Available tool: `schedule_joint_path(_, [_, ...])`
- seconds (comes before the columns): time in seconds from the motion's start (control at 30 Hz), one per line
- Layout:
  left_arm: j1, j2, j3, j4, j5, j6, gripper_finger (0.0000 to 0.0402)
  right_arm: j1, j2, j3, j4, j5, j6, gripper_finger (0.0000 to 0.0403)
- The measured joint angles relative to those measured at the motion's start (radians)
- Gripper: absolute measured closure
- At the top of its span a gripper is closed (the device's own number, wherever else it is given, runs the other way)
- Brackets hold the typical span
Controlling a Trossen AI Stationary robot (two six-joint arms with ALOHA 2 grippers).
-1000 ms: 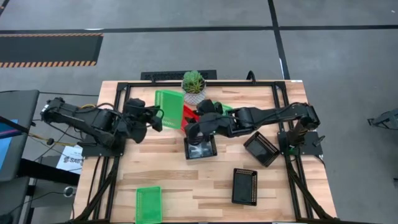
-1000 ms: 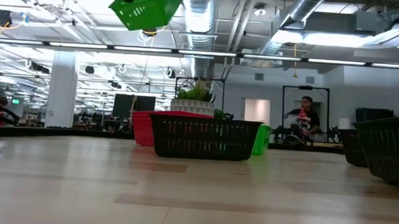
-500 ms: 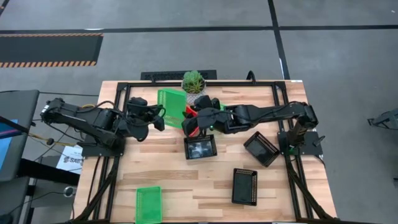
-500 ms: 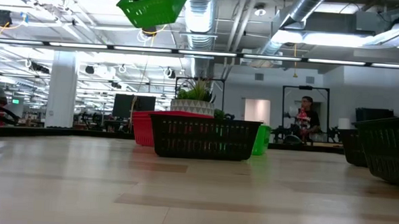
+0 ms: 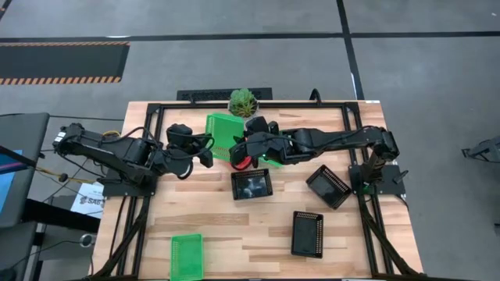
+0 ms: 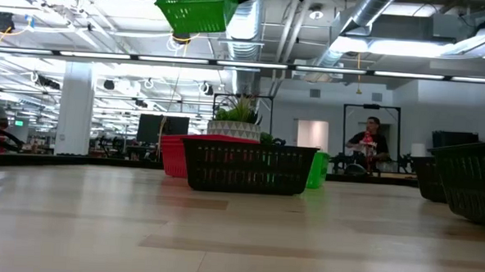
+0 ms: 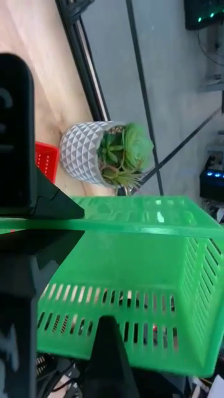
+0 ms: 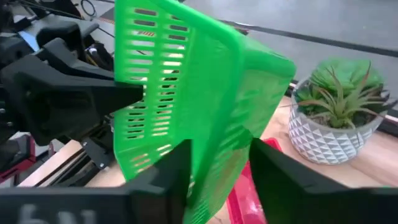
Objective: Stack baskets by color
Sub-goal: Stack the top left green bin on the right green bin
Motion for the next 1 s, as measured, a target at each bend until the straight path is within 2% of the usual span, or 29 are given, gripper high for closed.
schedule_joint_path(0.17, [0.0,-0.002,0.0,0.047,0.029,0.058,0.0401,-0.002,0.0,0.0,-0.024,0.001,-0.009,0.0368])
schedule_joint_path(0.2, [0.0,-0.003,0.0,0.063,0.037,0.079,0.0401,-0.003,0.0,0.0,-0.025,0.001,-0.02,0.0383])
schedule_joint_path(0.3, [0.0,-0.003,0.0,0.091,0.046,0.14,0.0393,-0.015,-0.003,0.0,-0.03,-0.006,-0.016,0.0388])
schedule_joint_path(0.37, [-0.001,-0.003,0.0,0.107,0.061,0.177,0.0372,-0.017,-0.003,0.0,-0.045,-0.015,-0.017,0.0395])
schedule_joint_path(0.57, [-0.002,-0.032,0.031,0.108,0.155,0.249,0.0252,-0.065,-0.002,-0.001,-0.109,-0.08,-0.03,0.0398])
schedule_joint_path(0.7, [-0.002,-0.041,0.087,0.088,0.16,0.289,0.0174,-0.143,-0.002,-0.001,-0.124,-0.154,-0.036,0.0398])
schedule_joint_path(0.77, [-0.003,-0.048,0.124,0.082,0.169,0.327,0.0148,-0.186,-0.002,-0.001,-0.131,-0.179,-0.035,0.0398])
schedule_joint_path(0.87, [-0.004,-0.063,0.188,0.041,0.18,0.36,0.0126,-0.244,-0.009,-0.001,-0.17,-0.209,-0.035,0.0398])
schedule_joint_path(1.0, [-0.025,-0.09,0.269,-0.045,0.182,0.363,0.0126,-0.339,-0.045,-0.004,-0.247,-0.319,-0.031,0.0398])
